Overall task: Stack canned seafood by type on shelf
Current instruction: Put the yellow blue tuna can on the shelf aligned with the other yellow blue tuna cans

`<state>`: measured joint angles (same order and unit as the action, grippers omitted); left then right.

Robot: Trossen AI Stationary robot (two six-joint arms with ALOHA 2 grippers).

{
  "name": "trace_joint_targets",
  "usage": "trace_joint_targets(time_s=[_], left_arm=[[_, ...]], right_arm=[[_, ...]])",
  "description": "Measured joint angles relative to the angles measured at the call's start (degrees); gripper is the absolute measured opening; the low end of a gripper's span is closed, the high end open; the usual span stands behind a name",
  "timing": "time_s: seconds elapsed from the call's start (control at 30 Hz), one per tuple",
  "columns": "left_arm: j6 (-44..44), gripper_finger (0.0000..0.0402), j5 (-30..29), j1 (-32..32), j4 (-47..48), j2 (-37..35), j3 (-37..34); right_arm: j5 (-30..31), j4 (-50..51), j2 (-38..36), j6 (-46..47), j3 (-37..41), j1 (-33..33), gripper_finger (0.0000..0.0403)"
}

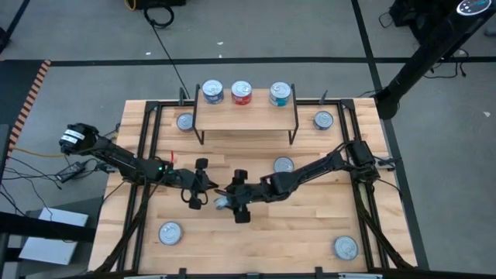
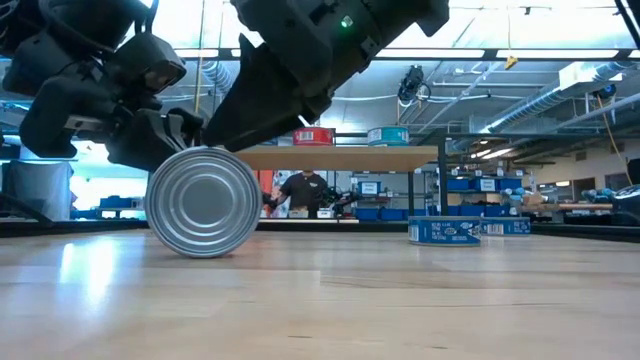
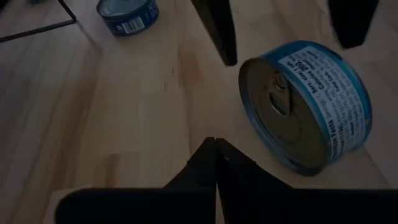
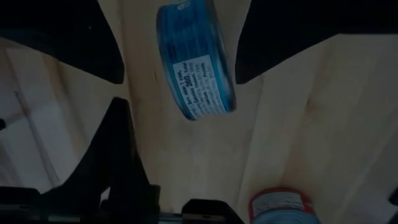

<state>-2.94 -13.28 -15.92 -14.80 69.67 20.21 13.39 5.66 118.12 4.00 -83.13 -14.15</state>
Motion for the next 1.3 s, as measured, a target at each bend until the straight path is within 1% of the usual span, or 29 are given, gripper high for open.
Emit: trace_joint_targets(time_s=[0.3,0.43,0.57,0.77,0.87,0.93,1.03,1.1,1.2,1.3], left_arm=[[0.13,0.0005,0.00,0.00,-0.58,0.00,0.00],[0.15,0.0005,0.02,0.00,-0.48,0.00,0.00],[0.16,0.0005,0.32,0.00,-0.71,0.00,0.00],[0.17,0.0005,0.46,0.00,-0.64,0.00,0.00],[0.15,0.0005,0.46,0.00,-0.45,0.00,0.00],[0.15,0.0005,0.46,0.00,-0.37,0.00,0.00],[0.12,0.0005,-0.35,0.01,-0.46,0.00,0.01],[0.18,0.0005,-0.15,0.05,-0.28,-0.02,0.02],[0.18,0.0005,-0.10,-0.01,-0.33,-0.02,0.02],[0.35,0.0005,-0.28,0.04,-0.26,-0.02,0.02]], right_arm=[[-1.69,0.25,2.29,-0.05,0.09,0.22,0.0290],[-1.97,0.00,2.78,-0.65,0.13,0.22,0.0272],[-2.54,-0.22,2.78,-0.80,0.13,0.29,0.0236],[-2.58,-0.57,2.78,-1.34,0.11,0.37,0.0152],[-1.59,0.57,2.10,-3.19,0.11,0.29,0.0150],[2.84,4.45,1.01,-4.55,-0.73,-0.27,0.0150],[13.70,13.00,-1.31,-6.35,-3.67,-1.55,0.0150],[23.67,19.68,-2.63,-7.19,-5.78,-2.43,0.0150],[36.93,28.48,-3.90,-8.92,-8.82,-2.97,0.0150],[50.28,33.38,-5.12,-12.10,-10.63,-2.74,0.0150]])
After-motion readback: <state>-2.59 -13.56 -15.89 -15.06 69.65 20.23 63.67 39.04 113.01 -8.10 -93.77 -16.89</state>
